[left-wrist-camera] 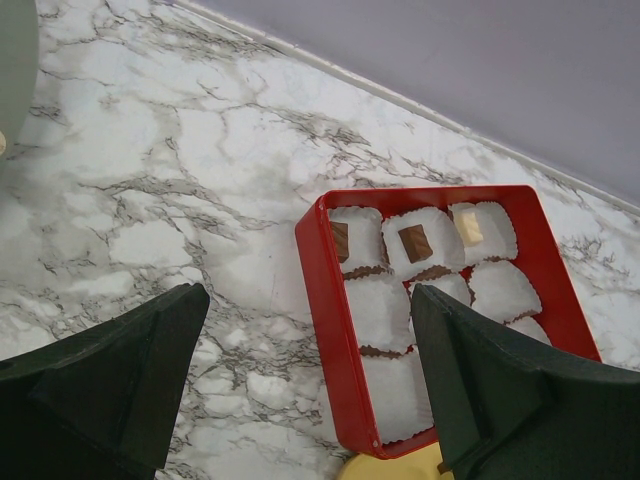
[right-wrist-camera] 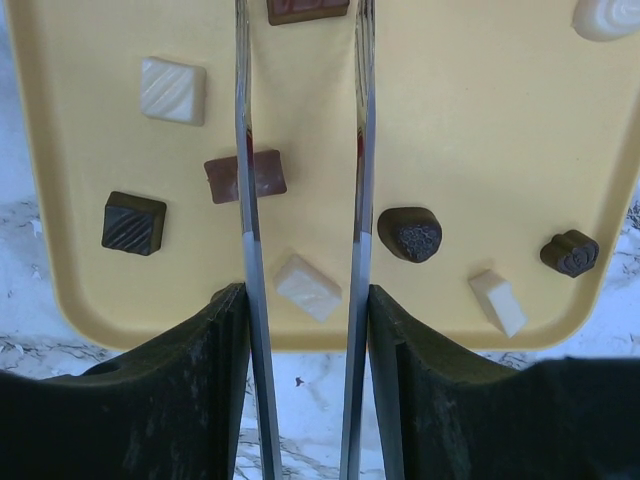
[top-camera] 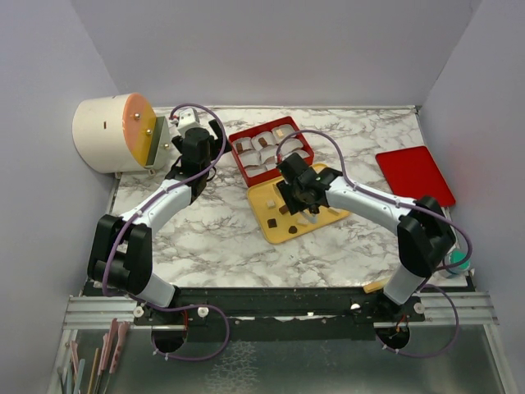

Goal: Pack the chocolate

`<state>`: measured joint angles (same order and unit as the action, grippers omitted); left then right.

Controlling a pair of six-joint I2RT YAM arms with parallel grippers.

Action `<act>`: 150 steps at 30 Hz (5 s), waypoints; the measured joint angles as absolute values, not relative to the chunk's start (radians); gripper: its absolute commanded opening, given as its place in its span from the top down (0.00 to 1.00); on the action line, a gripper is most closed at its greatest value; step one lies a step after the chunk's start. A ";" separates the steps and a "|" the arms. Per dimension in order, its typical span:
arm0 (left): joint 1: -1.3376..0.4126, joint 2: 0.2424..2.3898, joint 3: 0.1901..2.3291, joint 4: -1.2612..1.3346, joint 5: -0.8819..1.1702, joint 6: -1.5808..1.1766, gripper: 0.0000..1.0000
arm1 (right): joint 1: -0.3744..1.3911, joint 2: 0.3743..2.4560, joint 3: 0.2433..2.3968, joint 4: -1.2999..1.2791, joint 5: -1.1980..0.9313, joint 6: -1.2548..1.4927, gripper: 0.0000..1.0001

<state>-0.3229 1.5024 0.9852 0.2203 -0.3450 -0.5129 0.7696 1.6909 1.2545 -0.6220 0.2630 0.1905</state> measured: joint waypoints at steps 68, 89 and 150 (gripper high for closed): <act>-0.323 1.525 0.985 0.221 -0.345 -0.512 0.07 | 0.506 1.897 1.579 -0.554 0.187 0.094 0.91; -0.323 1.540 0.985 0.222 -0.345 -0.512 0.07 | 0.486 1.998 1.664 -0.501 0.121 0.077 0.90; -0.323 1.555 0.985 0.222 -0.345 -0.512 0.07 | 0.463 2.044 1.695 -0.498 0.114 0.077 0.57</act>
